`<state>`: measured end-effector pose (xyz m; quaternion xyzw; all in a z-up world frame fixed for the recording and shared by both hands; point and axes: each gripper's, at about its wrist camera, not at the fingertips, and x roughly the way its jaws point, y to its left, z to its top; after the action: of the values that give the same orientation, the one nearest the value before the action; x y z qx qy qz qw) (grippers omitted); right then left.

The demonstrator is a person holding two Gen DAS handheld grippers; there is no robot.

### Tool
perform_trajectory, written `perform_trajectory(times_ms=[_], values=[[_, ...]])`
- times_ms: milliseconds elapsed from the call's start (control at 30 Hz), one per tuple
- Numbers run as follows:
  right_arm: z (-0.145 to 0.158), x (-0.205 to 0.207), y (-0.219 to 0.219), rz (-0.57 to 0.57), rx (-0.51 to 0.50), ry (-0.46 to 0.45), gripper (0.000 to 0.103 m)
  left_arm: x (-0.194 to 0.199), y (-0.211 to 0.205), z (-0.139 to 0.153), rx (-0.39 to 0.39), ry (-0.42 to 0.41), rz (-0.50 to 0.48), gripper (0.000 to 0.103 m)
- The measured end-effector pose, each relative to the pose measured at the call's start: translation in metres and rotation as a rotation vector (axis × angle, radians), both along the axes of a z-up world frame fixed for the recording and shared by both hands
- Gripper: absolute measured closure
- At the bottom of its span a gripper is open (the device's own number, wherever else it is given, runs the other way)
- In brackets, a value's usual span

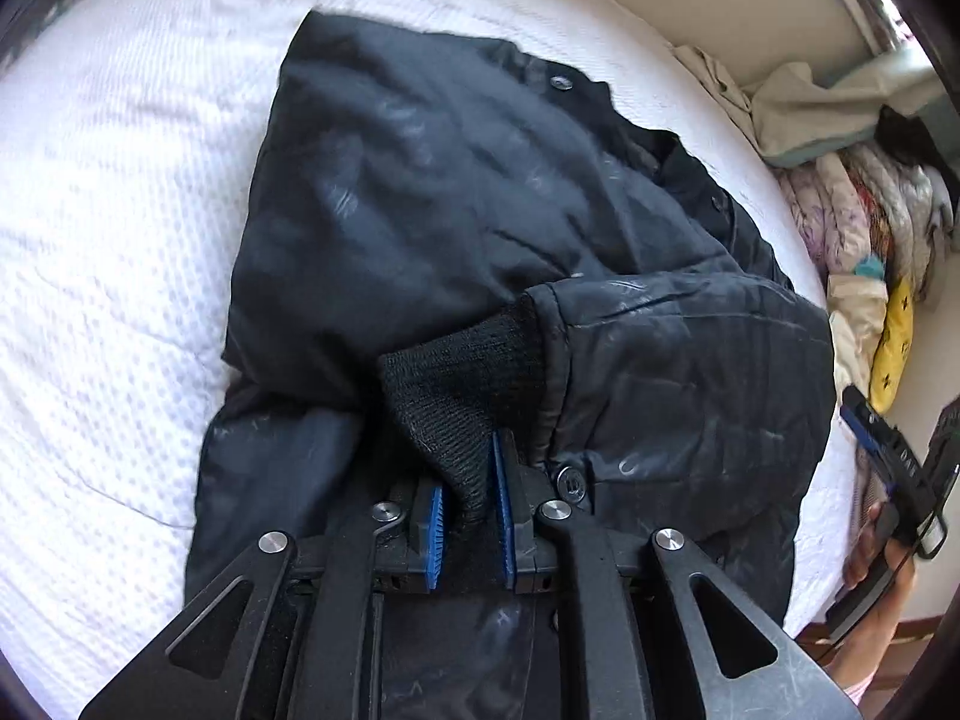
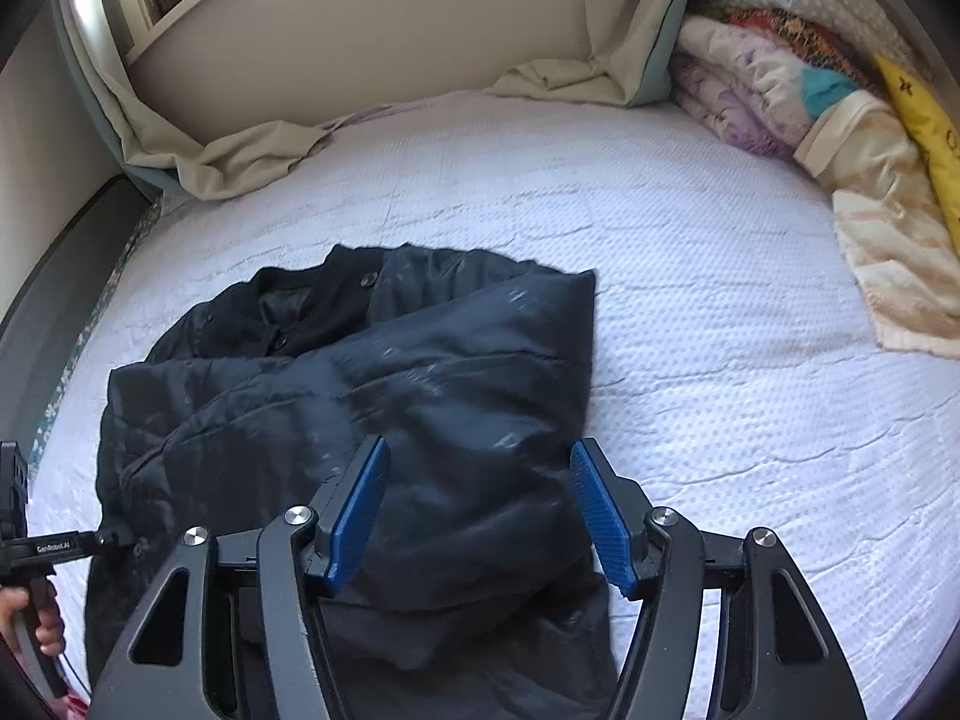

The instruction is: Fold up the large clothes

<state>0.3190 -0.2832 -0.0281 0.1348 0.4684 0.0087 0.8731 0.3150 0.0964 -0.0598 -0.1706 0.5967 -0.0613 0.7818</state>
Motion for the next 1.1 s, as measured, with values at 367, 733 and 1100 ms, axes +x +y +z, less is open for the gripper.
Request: perform_trajectory(times_ms=[367, 733, 1100], values=[[0.008, 0.004, 0.014, 0.018, -0.103, -0.062, 0.062, -0.002, -0.031, 0.045, 0.148, -0.223, -0.068, 0.063], [-0.049, 0.02, 0.035, 0.078, -0.196, 0.064, 0.065, 0.016, -0.068, -0.008, 0.256, -0.118, -0.173, 0.063], [-0.086, 0.018, 0.043, 0.102, -0.245, 0.031, 0.064, 0.01, -0.072, -0.023, 0.327, -0.167, -0.212, 0.062]])
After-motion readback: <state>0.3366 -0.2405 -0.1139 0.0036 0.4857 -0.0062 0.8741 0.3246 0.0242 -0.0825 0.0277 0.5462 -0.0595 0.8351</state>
